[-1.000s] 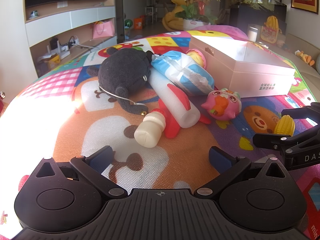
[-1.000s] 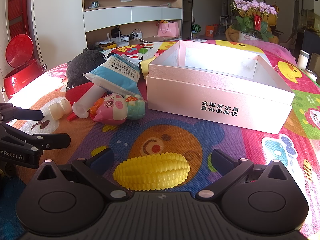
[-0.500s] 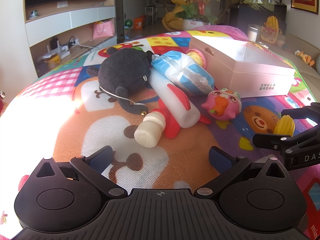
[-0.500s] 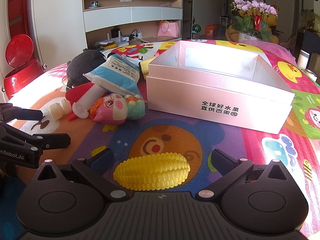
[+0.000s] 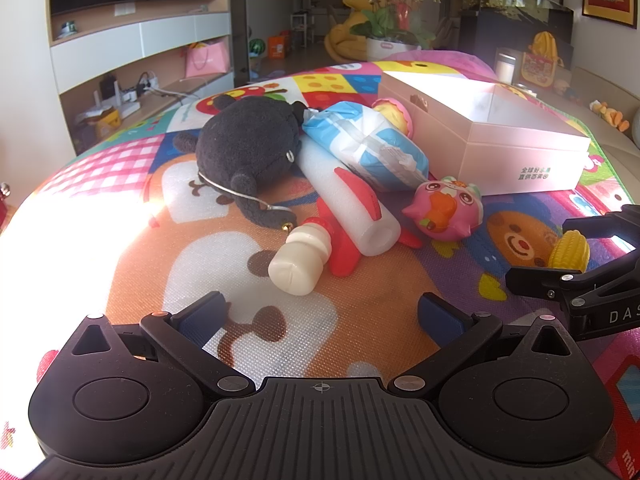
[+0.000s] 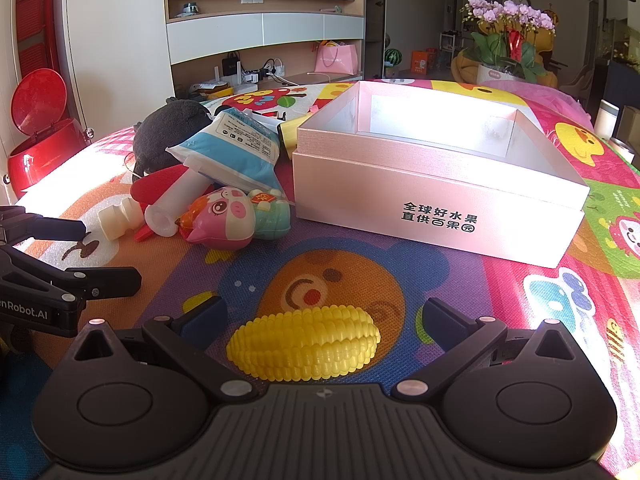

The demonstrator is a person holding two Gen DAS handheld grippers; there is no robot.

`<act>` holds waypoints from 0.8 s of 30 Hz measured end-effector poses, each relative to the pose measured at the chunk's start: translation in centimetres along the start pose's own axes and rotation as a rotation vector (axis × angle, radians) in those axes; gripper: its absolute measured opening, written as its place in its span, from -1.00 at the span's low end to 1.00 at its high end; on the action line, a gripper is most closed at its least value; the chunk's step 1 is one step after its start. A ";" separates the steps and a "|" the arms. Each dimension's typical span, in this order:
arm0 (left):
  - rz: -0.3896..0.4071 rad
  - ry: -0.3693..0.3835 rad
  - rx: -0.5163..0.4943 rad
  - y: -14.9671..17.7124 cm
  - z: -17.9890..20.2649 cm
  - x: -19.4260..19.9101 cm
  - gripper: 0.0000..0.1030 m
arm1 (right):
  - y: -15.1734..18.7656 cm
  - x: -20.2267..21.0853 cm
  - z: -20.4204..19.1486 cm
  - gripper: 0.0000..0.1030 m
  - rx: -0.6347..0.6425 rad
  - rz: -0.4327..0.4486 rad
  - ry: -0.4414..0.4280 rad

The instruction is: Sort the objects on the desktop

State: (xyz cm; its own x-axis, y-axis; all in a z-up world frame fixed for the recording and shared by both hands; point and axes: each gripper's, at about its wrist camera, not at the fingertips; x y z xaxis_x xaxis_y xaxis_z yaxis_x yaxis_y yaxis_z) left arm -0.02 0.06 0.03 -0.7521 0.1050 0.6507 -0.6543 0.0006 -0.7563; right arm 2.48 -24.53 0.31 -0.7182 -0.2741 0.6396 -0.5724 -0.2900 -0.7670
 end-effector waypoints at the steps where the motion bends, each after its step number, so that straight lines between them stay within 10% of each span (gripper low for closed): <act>1: 0.000 0.000 0.000 0.0 0.0 0.0 1.00 | 0.0 0.0 0.0 1.00 0.000 0.000 0.000; 24: 0.001 -0.003 -0.001 0.1 0.1 0.0 1.00 | -0.1 0.0 0.0 1.00 0.000 0.001 0.003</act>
State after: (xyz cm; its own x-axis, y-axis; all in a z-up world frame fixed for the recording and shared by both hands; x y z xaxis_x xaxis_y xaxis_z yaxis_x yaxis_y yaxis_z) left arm -0.08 -0.06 -0.01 -0.7527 0.1016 0.6505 -0.6538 0.0011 -0.7567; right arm 2.49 -24.48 0.42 -0.7200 -0.2718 0.6385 -0.5713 -0.2899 -0.7678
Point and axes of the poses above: each gripper's, at about its wrist camera, not at the fingertips, and x roughly against the way its jaws point, z to its right, y to its underside, and after that the axes turned 6 degrees about y, right-handed
